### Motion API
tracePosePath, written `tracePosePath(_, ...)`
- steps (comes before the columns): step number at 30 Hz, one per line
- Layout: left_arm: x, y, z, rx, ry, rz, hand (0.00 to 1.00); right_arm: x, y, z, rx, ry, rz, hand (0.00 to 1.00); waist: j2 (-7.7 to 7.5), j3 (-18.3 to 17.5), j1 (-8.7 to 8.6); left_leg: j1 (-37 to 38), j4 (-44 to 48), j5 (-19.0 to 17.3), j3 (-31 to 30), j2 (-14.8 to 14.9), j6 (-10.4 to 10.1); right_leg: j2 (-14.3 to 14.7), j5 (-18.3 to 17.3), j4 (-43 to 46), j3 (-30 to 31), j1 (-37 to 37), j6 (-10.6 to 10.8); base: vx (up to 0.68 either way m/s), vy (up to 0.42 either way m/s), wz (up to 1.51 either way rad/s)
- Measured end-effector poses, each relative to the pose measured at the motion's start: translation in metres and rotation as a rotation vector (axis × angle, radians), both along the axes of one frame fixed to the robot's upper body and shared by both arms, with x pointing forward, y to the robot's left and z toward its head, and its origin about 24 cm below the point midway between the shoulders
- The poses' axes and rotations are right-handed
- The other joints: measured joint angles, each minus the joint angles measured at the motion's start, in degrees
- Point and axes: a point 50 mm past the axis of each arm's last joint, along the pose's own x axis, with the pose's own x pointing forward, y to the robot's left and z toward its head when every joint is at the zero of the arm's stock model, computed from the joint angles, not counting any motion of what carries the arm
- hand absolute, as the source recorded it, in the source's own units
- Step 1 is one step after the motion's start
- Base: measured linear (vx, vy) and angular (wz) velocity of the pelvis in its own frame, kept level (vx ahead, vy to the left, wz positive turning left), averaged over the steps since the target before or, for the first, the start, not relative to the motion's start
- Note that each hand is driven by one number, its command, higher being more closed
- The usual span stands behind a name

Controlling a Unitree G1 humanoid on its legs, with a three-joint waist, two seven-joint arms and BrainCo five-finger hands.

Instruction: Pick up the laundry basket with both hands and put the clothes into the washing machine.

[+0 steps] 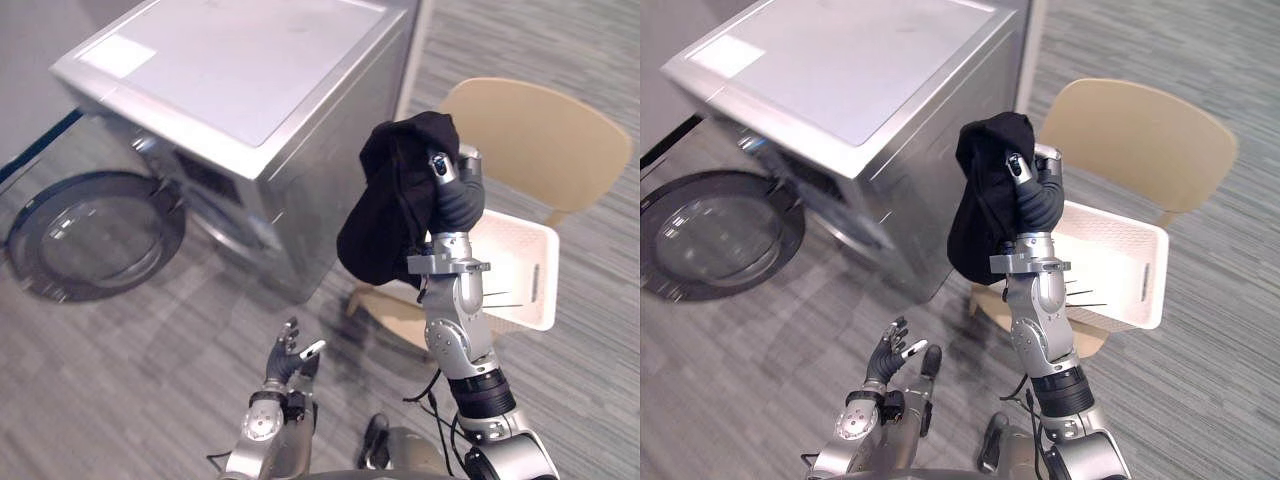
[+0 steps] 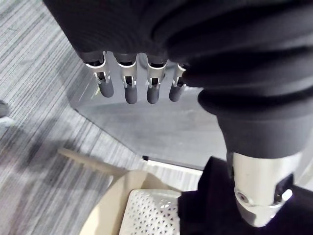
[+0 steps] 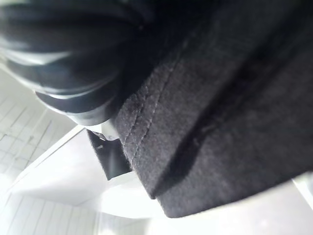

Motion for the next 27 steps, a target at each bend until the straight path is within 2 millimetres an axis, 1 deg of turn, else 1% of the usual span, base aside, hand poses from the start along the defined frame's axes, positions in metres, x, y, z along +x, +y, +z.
tracePosePath(1, 0.002, 0.001, 0.007, -0.001, -0.035, -0.005, 0.0, 0.0, 0.002, 0.0, -0.001, 0.0, 0.006, 1.0, 0.14, -0.1, -0.18, 0.7, 2.1, -2.5, 0.7, 0.2, -0.4, -0.9, 0.3, 0.0, -0.9, 0.0, 0.2, -0.18, 0.115, 0.85)
tracePosePath(2, 0.007, 0.001, 0.021, -0.003, -0.115, -0.01, 0.0, -0.002, 0.004, 0.001, 0.0, -0.007, 0.014, 1.0, 0.61, -0.4, -0.47, 3.2, 4.3, -6.4, 1.8, 1.8, -0.8, -2.2, 1.4, -0.8, -3.0, 0.5, 0.9, -0.18, 0.188, 0.82)
tracePosePath(3, 0.01, 0.0, 0.027, -0.006, -0.147, -0.011, 0.0, -0.002, 0.004, 0.002, 0.003, -0.01, 0.016, 1.0, 0.86, -0.5, -0.65, 5.0, 4.0, -7.9, 2.0, 2.7, -1.1, -2.7, 1.9, -1.2, -3.8, 1.0, 1.5, -0.15, 0.216, 0.79)
tracePosePath(4, 0.012, -0.002, 0.032, -0.009, -0.174, -0.02, 0.0, -0.003, 0.004, 0.003, 0.007, -0.017, 0.016, 1.0, 1.34, -0.8, -0.89, 6.9, 2.7, -8.5, 2.3, 3.8, -1.6, -2.9, 2.4, -1.8, -4.9, 1.7, 2.2, -0.09, 0.216, 0.6)
tracePosePath(5, 0.014, -0.007, 0.039, -0.014, -0.208, -0.042, 0.0, -0.006, 0.004, 0.008, 0.014, -0.041, 0.017, 1.0, 2.64, -1.9, -1.16, 10.1, -2.8, -9.3, 1.5, 4.4, -3.0, -2.7, 3.1, -2.4, -5.9, 1.9, 3.5, -0.07, 0.24, 0.68)
tracePosePath(6, 0.018, -0.013, 0.048, -0.009, -0.255, -0.066, 0.0, -0.01, 0.004, 0.014, 0.035, -0.08, 0.015, 1.0, 3.12, -2.7, -1.48, 11.6, -8.0, -9.5, 0.5, 3.8, -3.7, -3.3, 3.9, -3.0, -6.9, 1.9, 4.8, -0.06, 0.244, 0.7)
tracePosePath(7, 0.021, -0.017, 0.055, 0.008, -0.289, -0.09, 0.0, -0.012, 0.005, 0.018, 0.052, -0.099, 0.016, 1.0, 2.45, -3.0, -1.78, 11.7, -9.7, -7.8, -0.1, 2.7, -3.0, -3.9, 4.6, -3.5, -6.8, 2.0, 5.9, -0.04, 0.192, 0.55)
tracePosePath(8, 0.022, -0.018, 0.059, 0.029, -0.313, -0.103, 0.0, -0.013, 0.006, 0.021, 0.057, -0.109, 0.017, 1.0, 2.14, -3.2, -1.82, 11.9, -10.3, -7.2, -0.5, 2.0, -2.6, -4.0, 5.1, -4.1, -6.9, 2.3, 6.3, -0.01, 0.195, 0.41)
tracePosePath(9, 0.024, -0.017, 0.064, 0.07, -0.35, -0.108, 0.0, -0.013, 0.015, 0.024, 0.067, -0.121, 0.048, 1.0, 1.81, -3.4, -1.81, 13.1, -11.1, -6.7, -0.6, 0.9, -1.9, -4.6, 6.2, -5.6, -6.7, 3.8, 7.0, 0.01, 0.18, 0.2)
tracePosePath(11, 0.025, -0.016, 0.072, 0.101, -0.393, -0.099, 0.0, -0.017, 0.032, 0.028, 0.073, -0.133, 0.113, 1.0, 1.62, -4.0, -1.77, 14.9, -12.0, -6.4, -0.1, -0.1, -1.5, -4.9, 7.3, -7.5, -5.7, 5.8, 7.6, 0.02, 0.173, -0.01)
tracePosePath(13, 0.028, -0.018, 0.086, 0.128, -0.462, -0.09, 0.0, -0.022, 0.056, 0.032, 0.049, -0.152, 0.22, 1.0, 0.83, -5.5, -1.74, 16.7, -13.2, -6.1, 1.1, -0.5, -1.2, -4.6, 9.1, -10.2, -4.3, 7.3, 8.1, 0.02, 0.1, -0.22)
tracePosePath(14, 0.029, -0.019, 0.088, 0.133, -0.474, -0.09, 0.0, -0.024, 0.062, 0.032, 0.044, -0.152, 0.243, 1.0, 0.66, -6.1, -1.77, 16.8, -13.5, -6.0, 1.2, -0.5, -0.9, -4.4, 9.5, -11.0, -4.2, 7.5, 8.1, 0.03, 0.029, -0.21)
tracePosePath(16, 0.038, -0.023, 0.098, 0.166, -0.531, -0.089, 0.0, -0.028, 0.082, 0.028, 0.033, -0.136, 0.341, 1.0, -0.1, -7.2, -1.92, 18.1, -13.9, -5.8, 1.7, -0.2, -0.8, -3.4, 11.0, -13.9, -3.8, 9.4, 8.1, 0.03, -0.006, -0.16)
tracePosePath(17, 0.04, -0.023, 0.101, 0.172, -0.543, -0.09, 0.0, -0.028, 0.086, 0.027, 0.032, -0.126, 0.363, 1.0, -0.18, -7.4, -1.95, 18.4, -14.0, -5.8, 1.8, -0.1, -0.8, -3.2, 11.3, -14.4, -3.7, 9.9, 8.1, 0.01, -0.025, -0.14)
tracePosePath(18, 0.046, -0.026, 0.106, 0.226, -0.576, -0.089, 0.0, -0.03, 0.095, 0.023, 0.03, -0.103, 0.423, 1.0, -0.24, -8.3, -1.94, 18.9, -14.6, -5.4, 1.9, 0.0, -0.9, -2.7, 12.0, -15.6, -3.6, 10.5, 7.9, 0.0, -0.031, -0.07)
tracePosePath(19, 0.053, -0.029, 0.109, 0.283, -0.603, -0.091, 1.0, -0.033, 0.103, 0.02, 0.033, -0.088, 0.476, 1.0, -0.18, -8.7, -1.98, 19.9, -16.0, -4.5, 1.9, 0.1, -1.1, -2.4, 12.5, -16.7, -3.6, 11.3, 8.0, 0.0, -0.041, -0.05)
tracePosePath(21, 0.061, -0.033, 0.114, 0.354, -0.635, -0.083, 1.0, -0.039, 0.115, 0.017, 0.044, -0.067, 0.566, 1.0, -0.15, -8.8, -2.08, 21.3, -17.8, -3.4, 2.0, 0.4, -1.2, -1.9, 12.9, -17.3, -3.5, 12.0, 7.7, -0.01, -0.035, -0.03)
tracePosePath(24, 0.066, -0.037, 0.116, 0.411, -0.656, -0.086, 1.0, -0.044, 0.129, 0.01, 0.056, -0.018, 0.68, 1.0, -0.42, -9.7, -2.12, 22.3, -20.1, -2.1, 2.2, 1.4, -1.5, -0.6, 13.8, -18.8, -3.4, 12.3, 7.0, -0.04, -0.048, -0.07)
tracePosePath(27, 0.067, -0.039, 0.109, 0.43, -0.631, -0.106, 1.0, -0.045, 0.135, 0.003, 0.052, 0.025, 0.731, 1.0, -0.43, -10.3, -2.08, 23.3, -21.0, -1.6, 2.3, 2.1, -1.7, 0.2, 14.0, -19.1, -3.1, 12.9, 6.7, -0.05, -0.03, -0.05)
